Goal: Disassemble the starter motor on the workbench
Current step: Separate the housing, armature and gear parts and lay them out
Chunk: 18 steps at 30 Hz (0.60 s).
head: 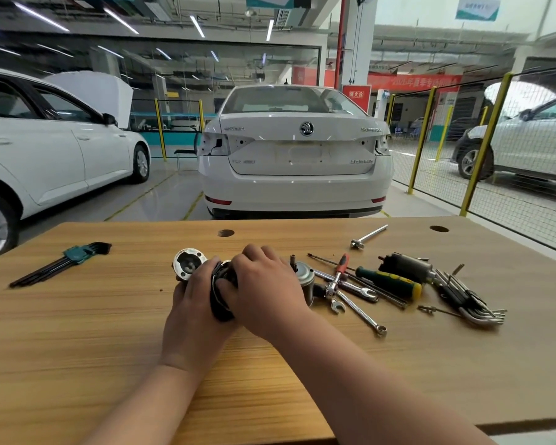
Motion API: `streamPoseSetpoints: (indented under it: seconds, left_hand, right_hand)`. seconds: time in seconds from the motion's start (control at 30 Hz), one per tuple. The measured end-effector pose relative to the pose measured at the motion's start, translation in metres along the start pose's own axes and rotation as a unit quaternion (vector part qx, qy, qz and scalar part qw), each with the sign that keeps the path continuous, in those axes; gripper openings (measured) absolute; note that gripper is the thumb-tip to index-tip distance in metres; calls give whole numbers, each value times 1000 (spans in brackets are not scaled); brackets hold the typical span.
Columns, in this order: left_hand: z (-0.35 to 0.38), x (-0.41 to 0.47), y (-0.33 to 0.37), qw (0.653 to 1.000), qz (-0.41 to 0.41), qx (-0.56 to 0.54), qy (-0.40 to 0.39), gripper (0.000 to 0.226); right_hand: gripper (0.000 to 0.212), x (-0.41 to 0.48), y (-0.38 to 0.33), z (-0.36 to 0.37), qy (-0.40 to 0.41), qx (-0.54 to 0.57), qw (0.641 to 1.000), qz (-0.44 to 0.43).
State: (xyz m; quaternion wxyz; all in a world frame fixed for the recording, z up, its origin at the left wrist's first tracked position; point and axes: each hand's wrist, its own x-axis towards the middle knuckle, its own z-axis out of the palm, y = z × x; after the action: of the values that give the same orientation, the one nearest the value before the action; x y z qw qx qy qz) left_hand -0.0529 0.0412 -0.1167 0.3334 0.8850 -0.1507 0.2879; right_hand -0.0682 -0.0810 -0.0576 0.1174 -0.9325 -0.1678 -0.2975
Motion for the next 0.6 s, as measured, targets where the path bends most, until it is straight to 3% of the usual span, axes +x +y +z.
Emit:
streamPoseSetpoints:
  seconds: [0.1,0.17,0.2,0.23,0.3,0.33,0.37,0.43,0.47,0.5,0.6]
  left_hand:
    - [-2,-2,2,1000,0,-2,25,92]
    - [-3,-2,4,999,-9,-20,37,95]
    - [-4,-3,4,999,-13,-19,38,95]
    - [-3,-3,5,999,-17,-18,40,96]
    - [-2,-3,5,999,-21,-17,44,97]
    - [-2,-2,5,999,-21,-18,46,97]
    - [-2,-2,4,998,-21,-20,48,97]
    - [-1,-1,2,998,-25,-22,51,97]
    - [0,-2,1,998,-27,-25,56,97]
    - [-1,-2,1,997,-29,-29,62,97]
    - [-2,-2,1,997,-30,-40,65,95]
  right_hand:
    - [33,4,4,-9,24,63,997,26]
    - [20,5,11,-20,68,233,962,122]
    - [10,4,14,-23,75,353,912,196]
    - [6,3,17,-24,71,490,826,270]
    - [18,2,16,-26,45,685,628,365]
    - [20,1,16,-25,24,702,602,378]
    - [18,1,16,-23,-4,666,646,372]
    - [7,1,16,-19,-66,439,843,304]
    - [9,0,15,-18,-88,326,906,256]
    - [17,2,15,-16,-103,243,940,216]
    - [37,11,8,-15,-135,98,969,184]
